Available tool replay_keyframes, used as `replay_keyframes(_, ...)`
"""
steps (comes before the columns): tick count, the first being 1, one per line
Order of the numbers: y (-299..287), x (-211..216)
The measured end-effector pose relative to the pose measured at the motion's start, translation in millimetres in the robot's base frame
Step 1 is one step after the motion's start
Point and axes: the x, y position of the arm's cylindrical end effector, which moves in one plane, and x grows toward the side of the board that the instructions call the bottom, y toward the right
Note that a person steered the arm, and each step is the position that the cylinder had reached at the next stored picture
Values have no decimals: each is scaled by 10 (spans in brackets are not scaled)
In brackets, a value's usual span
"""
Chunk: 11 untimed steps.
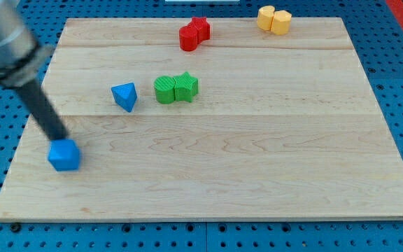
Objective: Move the blue cube into the green blocks
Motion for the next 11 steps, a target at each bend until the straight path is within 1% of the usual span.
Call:
replay_keyframes(1,-386,-30)
replay_keyframes(2,-959,383)
replay_keyframes(3,-585,675)
replay_keyframes(4,-400,675)
replay_keyframes(5,266,722)
replay_keyframes(6,669,377)
replay_keyframes(7,757,-128)
replay_keyframes(8,1069,-58)
replay_keyframes(9,310,-50)
replay_keyframes(10,-242,236)
replay_keyframes(11,107,463)
